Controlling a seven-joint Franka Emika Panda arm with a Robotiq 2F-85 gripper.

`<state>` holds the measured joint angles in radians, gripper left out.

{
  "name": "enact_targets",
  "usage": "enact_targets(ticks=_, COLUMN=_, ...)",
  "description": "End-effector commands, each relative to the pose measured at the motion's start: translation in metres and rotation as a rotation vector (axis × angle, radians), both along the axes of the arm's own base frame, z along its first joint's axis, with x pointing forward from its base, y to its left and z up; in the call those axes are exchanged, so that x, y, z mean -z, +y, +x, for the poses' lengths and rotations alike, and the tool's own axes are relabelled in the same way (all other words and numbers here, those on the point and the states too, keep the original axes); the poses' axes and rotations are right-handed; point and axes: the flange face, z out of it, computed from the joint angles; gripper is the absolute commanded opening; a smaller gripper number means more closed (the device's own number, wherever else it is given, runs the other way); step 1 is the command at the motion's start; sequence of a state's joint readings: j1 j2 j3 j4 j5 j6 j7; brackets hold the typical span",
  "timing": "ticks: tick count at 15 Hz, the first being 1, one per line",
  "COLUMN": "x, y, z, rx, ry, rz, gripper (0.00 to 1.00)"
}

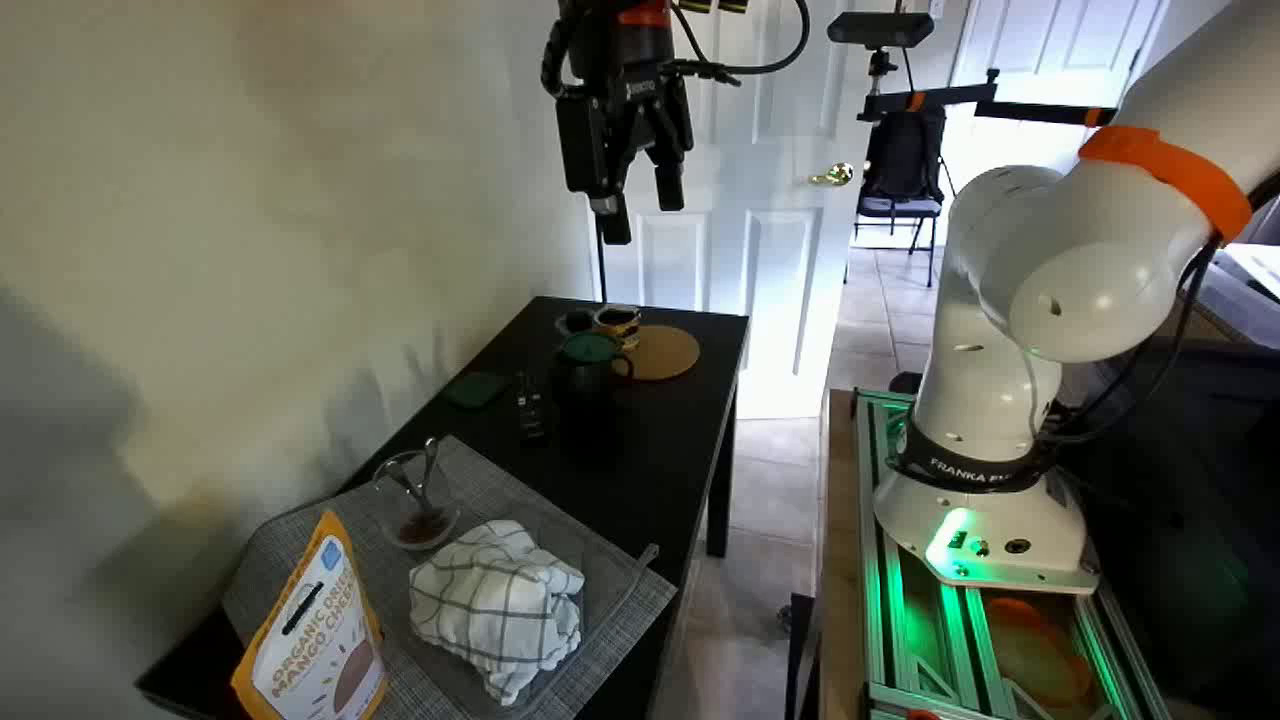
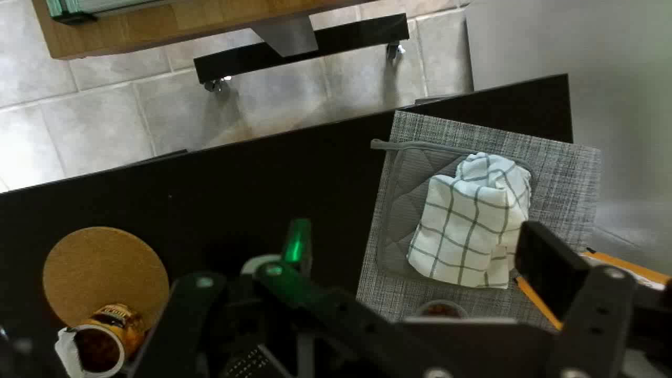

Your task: Remove the fork from the glass cup and put it on the table

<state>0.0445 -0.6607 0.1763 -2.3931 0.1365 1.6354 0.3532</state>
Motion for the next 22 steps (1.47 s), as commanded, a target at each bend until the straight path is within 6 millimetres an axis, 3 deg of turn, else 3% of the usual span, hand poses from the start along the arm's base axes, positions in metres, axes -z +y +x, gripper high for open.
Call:
enact_targets(ticks=1, x=-0.001, y=0.000, z=0.000, rx=0.000, ry=0.001, rz=0.000, gripper=1.00)
enact_targets(ticks=10, x=-0.001, y=0.000, z=0.000, rx=0.000, ry=0.001, rz=0.000, gripper=1.00)
enact_targets(ticks=12, x=0.001, y=-0.001, z=0.013, rx=-0.047, ry=-0.019, rz=0.018, gripper=1.00)
enact_targets(ticks=14, x=0.004, y=-0.014, z=0.030, rx=-0.157, ry=-0.018, rz=0.023, gripper=1.00)
enact_targets(ticks=18, x=0.007, y=-0.074, z=0.076, rx=-0.368, ry=-0.024, rz=0.107, gripper=1.00)
enact_targets(ticks=22, x=0.036, y=-0.109, z=0.121, rx=-0.510, ry=0.047, rz=0.244, gripper=1.00)
